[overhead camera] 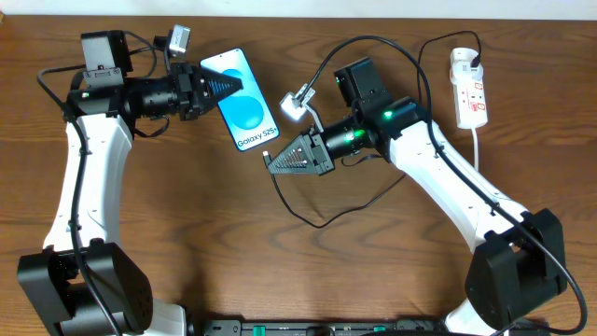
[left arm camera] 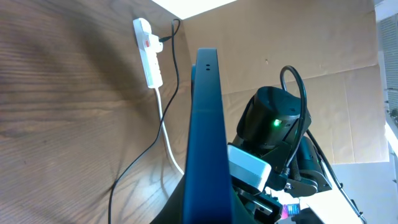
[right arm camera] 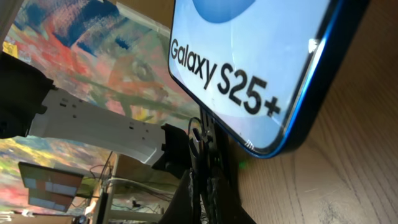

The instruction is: Plug charger to phone and switch on socket

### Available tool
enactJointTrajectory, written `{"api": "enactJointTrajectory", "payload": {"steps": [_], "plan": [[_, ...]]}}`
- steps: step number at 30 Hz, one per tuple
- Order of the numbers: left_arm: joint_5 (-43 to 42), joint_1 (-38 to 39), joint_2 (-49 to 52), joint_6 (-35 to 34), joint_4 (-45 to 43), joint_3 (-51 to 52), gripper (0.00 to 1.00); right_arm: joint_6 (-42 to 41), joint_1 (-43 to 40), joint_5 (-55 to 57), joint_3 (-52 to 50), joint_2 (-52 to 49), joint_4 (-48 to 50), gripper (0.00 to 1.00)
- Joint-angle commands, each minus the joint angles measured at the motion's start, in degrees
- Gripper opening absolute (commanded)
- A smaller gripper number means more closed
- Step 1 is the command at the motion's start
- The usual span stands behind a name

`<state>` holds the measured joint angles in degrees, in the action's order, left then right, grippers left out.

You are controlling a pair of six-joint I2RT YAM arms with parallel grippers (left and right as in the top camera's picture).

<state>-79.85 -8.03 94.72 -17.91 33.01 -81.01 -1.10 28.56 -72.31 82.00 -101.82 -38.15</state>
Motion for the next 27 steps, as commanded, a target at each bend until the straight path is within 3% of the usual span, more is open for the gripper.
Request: {"api": "enactJointTrajectory", "payload": {"steps": [1,27], "plan": [[-3.1,0.0,-0.5,1.0,0.2,-0.7,0.07,-0.6,0.0,-1.9,0.4,-0.5,0.3,0.01],[-3.1,0.1,-0.5,1.0,0.8,-0.7,0.07,-3.8,1.5,0.0,0.4,-0.5,3.7,0.01]]}}
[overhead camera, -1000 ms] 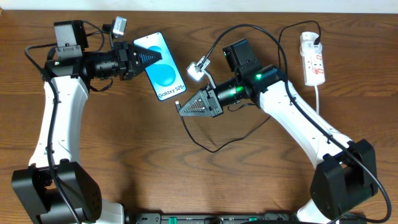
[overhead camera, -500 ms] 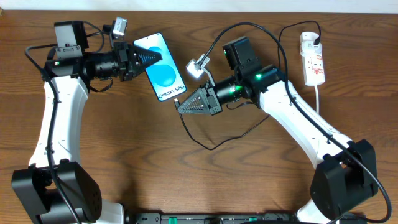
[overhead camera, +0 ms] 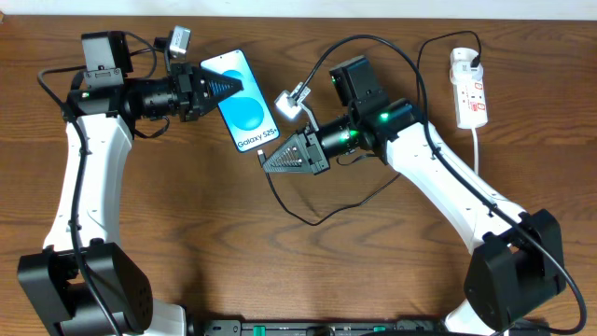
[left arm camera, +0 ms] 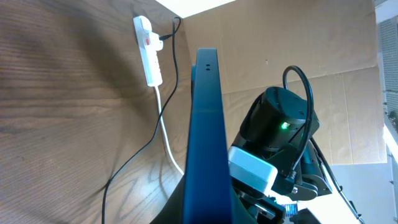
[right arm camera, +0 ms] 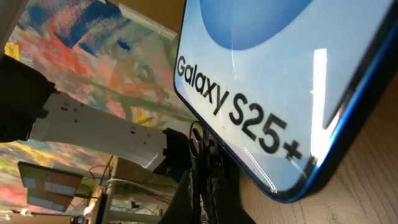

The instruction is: Plug charger to phone and switch on socket

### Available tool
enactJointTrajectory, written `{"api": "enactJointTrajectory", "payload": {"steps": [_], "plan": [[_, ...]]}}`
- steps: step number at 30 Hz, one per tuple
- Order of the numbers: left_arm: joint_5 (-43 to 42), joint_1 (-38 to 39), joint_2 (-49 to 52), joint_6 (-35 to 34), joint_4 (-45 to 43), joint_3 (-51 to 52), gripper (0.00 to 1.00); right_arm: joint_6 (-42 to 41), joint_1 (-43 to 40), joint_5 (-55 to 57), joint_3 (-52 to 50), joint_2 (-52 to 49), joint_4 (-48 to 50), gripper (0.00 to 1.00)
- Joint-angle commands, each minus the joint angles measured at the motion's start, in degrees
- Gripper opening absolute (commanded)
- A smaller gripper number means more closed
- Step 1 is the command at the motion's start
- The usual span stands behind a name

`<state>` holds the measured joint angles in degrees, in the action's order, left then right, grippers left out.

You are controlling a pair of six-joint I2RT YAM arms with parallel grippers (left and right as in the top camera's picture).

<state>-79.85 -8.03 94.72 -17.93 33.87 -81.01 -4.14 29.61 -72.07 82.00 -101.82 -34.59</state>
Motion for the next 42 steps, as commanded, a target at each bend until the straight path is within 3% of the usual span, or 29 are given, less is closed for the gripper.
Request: {"api": "enactJointTrajectory", "payload": {"steps": [1,42], "plan": [[-3.1,0.1,-0.5,1.0,0.0,-0.7,0.07,-0.8,0.5,-0.2,0.4,-0.5,0.2,0.01],[-5.7,0.1,-0.5,2.7,-0.1,-0.7,0.07,-2.2,-0.1,-0.4,0.4,-0.5,1.4,0.01]]}}
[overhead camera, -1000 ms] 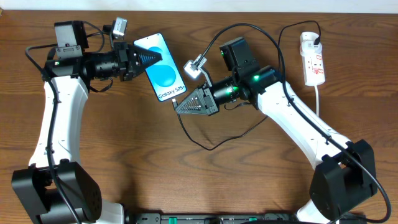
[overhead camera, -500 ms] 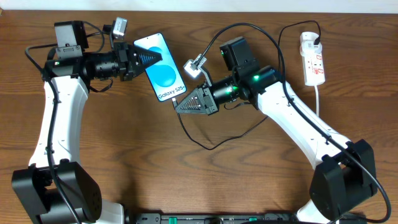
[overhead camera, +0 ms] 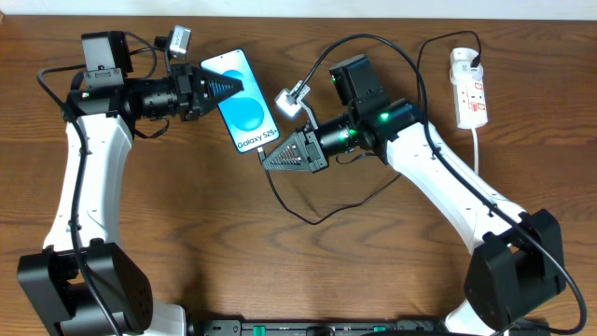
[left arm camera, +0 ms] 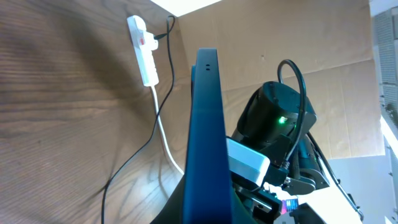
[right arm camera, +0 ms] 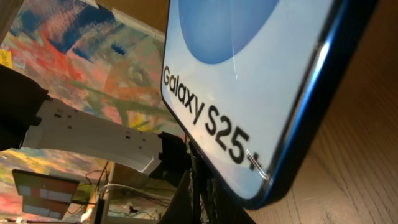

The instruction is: Plug charger to phone and switch on socket

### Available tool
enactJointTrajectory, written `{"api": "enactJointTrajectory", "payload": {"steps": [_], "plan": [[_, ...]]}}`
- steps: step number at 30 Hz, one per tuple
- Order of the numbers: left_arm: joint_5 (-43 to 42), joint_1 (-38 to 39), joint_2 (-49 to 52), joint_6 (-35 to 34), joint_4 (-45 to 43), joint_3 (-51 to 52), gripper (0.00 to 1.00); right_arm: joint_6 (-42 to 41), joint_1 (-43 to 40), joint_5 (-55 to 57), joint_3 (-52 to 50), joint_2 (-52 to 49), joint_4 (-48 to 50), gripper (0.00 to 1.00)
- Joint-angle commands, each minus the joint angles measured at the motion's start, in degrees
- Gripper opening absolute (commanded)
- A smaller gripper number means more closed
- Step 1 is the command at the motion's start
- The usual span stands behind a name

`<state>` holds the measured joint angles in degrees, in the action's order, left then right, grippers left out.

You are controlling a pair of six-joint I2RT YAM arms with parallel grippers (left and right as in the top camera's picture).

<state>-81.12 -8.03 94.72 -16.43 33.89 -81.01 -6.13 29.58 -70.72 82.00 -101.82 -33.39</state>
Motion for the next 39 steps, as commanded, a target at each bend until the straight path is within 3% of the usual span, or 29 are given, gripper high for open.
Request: {"api": "enactJointTrajectory", "payload": {"steps": [1,39], "plan": [[-4.7,0.1,-0.5,1.2,-0.1,-0.7,0.07,-0.2,0.0,-1.7,0.4,-0.5,0.2,0.01],[-3.5,0.1,-0.5,1.1,-3.8,-0.7,0.07,0.4,-1.0,-4.5,-0.4,-0.5,-0.5,0.01]]}}
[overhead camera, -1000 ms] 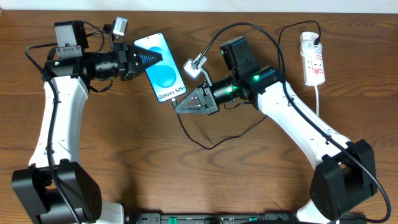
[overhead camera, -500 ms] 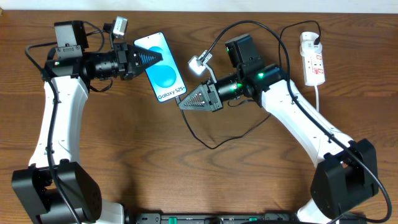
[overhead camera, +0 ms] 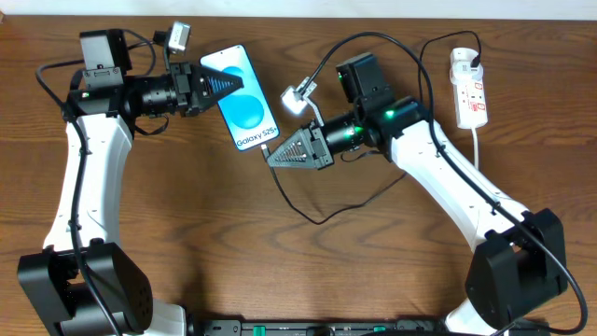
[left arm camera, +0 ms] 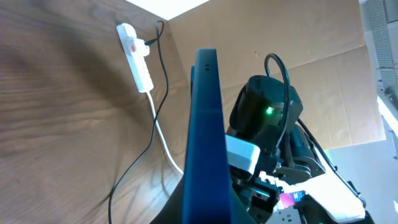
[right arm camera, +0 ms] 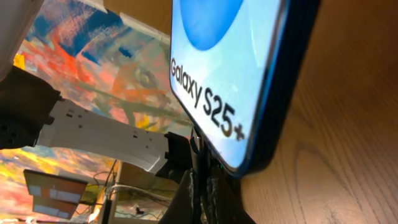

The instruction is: Plug charger to phone and switch on socket

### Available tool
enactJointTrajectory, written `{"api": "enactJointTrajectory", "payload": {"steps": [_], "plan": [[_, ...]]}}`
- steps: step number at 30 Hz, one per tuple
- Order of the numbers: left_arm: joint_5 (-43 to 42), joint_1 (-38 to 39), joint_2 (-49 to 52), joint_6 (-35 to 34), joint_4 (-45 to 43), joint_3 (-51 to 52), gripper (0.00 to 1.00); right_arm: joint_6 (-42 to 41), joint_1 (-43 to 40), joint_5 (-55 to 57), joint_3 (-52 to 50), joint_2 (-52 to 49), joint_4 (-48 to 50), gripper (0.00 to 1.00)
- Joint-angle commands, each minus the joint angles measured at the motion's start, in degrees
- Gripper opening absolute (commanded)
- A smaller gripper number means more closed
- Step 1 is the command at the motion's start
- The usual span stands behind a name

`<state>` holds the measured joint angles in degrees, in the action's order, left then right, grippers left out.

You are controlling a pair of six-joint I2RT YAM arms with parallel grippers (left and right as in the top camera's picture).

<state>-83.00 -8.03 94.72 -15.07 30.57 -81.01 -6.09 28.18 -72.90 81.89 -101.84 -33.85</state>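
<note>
The blue phone [overhead camera: 250, 117], its lit screen reading Galaxy S25+, is held tilted above the table with my left gripper [overhead camera: 229, 86] shut on its upper end. The left wrist view shows it edge-on [left arm camera: 207, 124]. My right gripper [overhead camera: 275, 157] is shut on the black charger cable's plug [right arm camera: 198, 158], right at the phone's lower end [right arm camera: 249, 155]. Whether the plug sits in the port is hidden. The white socket strip [overhead camera: 469, 89] lies at the far right, with the cable's other end plugged into it.
The black cable [overhead camera: 317, 219] loops over the wooden table [overhead camera: 187, 233] below my right arm. The strip's white lead [overhead camera: 478, 149] runs down the right side. My right arm [left arm camera: 267, 118] fills the space behind the phone in the left wrist view.
My right gripper has shifted slightly right, still at the phone's lower end. My left gripper has lifted and turned the phone a little. Both grips are unchanged.
My left gripper held the phone up while my right gripper, shut on the plug, stood below its lower end. Then the right gripper was up against that end and stayed there. Now both have shifted slightly, the plug still at the phone's bottom edge.
</note>
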Motion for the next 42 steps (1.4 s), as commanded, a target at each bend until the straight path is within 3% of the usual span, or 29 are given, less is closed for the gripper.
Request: {"api": "enactJointTrajectory", "payload": {"steps": [1,42], "plan": [[-1.6,0.1,-0.5,-0.2,-0.5,-0.7,0.07,0.4,0.4,-2.3,-0.3,-0.5,0.0,0.01],[-1.6,0.1,-0.5,-0.2,-0.7,-0.7,0.07,0.4,0.4,-2.9,-0.3,-0.5,0.7,0.01]]}}
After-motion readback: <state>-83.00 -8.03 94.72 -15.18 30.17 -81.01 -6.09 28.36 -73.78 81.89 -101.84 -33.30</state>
